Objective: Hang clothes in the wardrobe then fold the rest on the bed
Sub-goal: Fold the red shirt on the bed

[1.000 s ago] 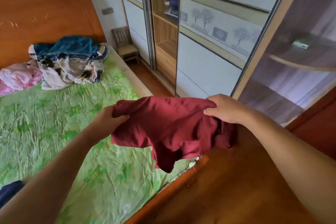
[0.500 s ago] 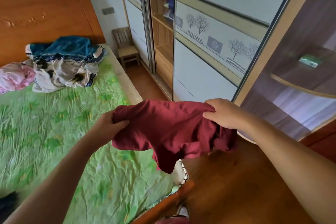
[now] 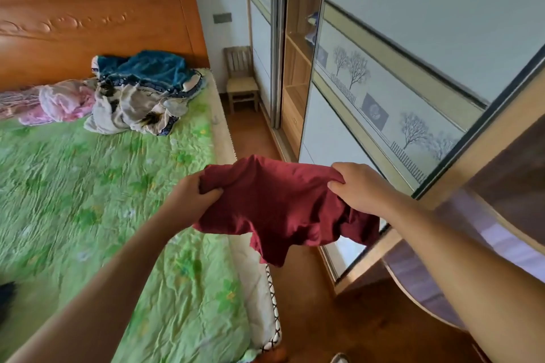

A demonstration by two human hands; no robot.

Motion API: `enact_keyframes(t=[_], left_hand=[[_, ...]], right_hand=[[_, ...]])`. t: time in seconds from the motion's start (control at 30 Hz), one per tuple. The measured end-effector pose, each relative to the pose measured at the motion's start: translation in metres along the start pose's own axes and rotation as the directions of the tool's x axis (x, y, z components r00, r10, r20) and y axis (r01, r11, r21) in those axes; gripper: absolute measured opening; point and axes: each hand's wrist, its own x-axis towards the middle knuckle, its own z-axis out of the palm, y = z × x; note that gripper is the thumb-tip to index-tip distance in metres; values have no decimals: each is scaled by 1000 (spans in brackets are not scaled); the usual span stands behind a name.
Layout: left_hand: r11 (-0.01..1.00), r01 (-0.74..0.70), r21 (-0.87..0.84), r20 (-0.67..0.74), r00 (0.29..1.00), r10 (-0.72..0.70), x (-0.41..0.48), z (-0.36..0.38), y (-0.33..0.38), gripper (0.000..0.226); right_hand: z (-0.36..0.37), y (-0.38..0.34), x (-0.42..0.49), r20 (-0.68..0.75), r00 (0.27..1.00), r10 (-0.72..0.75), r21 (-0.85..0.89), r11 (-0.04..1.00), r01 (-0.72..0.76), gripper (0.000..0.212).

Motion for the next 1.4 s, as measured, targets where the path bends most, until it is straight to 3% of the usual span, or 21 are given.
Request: enact_keyframes(t=[0.23,0.47,0.7,1.1,1.4], left_hand=[[992,123,-36,-128,984,-127,17,37,11,27],[979,202,-11,-195,960,-200,53,51,17,32],[980,198,10,-156,969,-194,154,49,7,30],[985,153,79,1,988,-154,403,11,0,32],[988,86,125,33,995,-91,500,4,8,33]], right_hand=[[-7,36,72,43,996,-77,-55,995,80,28],[-4,41,131,123,986,-114,-66,990,123,14],[-2,44,219,85,988,-128,-70,988,134,22],[-18,33,424,124,992,-2,28,1000,-1,14],[-31,39,514,84,996,2,69,998,-7,10]])
